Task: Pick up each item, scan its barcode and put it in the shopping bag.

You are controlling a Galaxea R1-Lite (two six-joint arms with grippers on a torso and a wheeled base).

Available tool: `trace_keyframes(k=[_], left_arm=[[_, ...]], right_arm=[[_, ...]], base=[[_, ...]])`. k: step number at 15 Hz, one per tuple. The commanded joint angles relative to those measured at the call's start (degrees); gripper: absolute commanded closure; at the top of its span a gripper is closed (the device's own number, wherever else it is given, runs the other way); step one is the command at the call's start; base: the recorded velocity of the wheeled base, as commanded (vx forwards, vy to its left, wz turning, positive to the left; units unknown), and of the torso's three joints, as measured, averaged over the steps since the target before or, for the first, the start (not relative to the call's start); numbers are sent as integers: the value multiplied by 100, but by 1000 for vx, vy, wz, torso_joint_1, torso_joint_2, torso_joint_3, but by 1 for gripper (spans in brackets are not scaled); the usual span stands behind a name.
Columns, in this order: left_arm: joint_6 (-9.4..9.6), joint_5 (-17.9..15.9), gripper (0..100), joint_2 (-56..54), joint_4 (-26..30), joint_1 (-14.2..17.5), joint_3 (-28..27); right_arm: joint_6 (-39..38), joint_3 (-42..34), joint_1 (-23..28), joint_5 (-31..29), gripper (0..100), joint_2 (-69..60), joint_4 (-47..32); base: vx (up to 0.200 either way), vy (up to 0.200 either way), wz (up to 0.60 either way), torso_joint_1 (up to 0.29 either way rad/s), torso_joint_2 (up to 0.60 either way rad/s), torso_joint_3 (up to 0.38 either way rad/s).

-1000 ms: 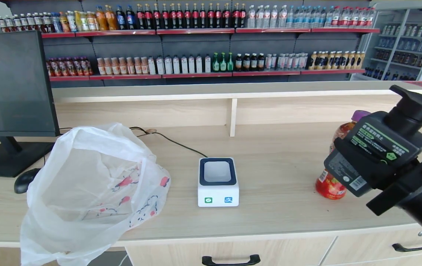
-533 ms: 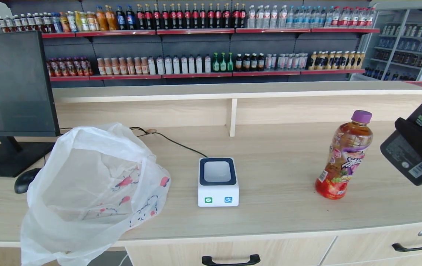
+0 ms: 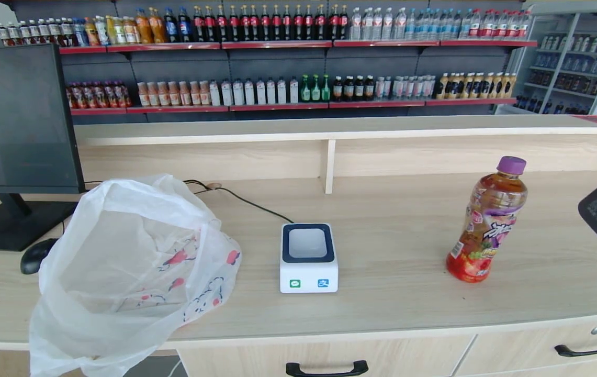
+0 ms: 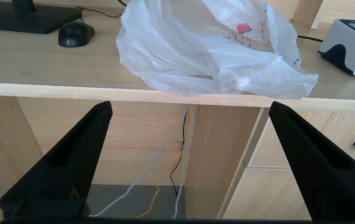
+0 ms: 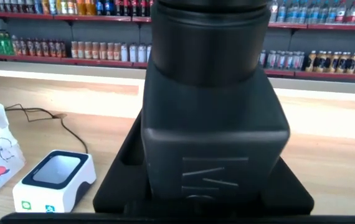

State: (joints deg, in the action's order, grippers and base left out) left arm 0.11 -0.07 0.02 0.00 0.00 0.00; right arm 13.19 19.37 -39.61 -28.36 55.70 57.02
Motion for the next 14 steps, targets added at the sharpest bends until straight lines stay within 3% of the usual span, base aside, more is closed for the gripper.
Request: trace_keyframes(k=[1, 3, 6, 11, 14], left_arm=[[7, -1, 0, -2, 0, 0, 0], [15, -1, 0, -2, 0, 0, 0], [-2, -1, 0, -2, 0, 0, 0], [-11, 7, 0, -2, 0, 0, 0], [-20, 7, 0, -2, 0, 0, 0]], right_arm=[[-45, -74, -3, 5, 100, -24, -6], [-45, -56, -3, -3, 100, 73, -6], [-53, -135, -3, -12, 100, 29, -6], [-45, -118, 6, -21, 100, 73, -6], [-45, -91, 6, -30, 100, 81, -6]], base=[[0, 0, 0, 0, 0, 0], [0, 0, 0, 0, 0, 0], [-200, 0, 0, 10, 4, 4], [0, 0, 0, 0, 0, 0], [0, 200, 0, 7, 4, 4]])
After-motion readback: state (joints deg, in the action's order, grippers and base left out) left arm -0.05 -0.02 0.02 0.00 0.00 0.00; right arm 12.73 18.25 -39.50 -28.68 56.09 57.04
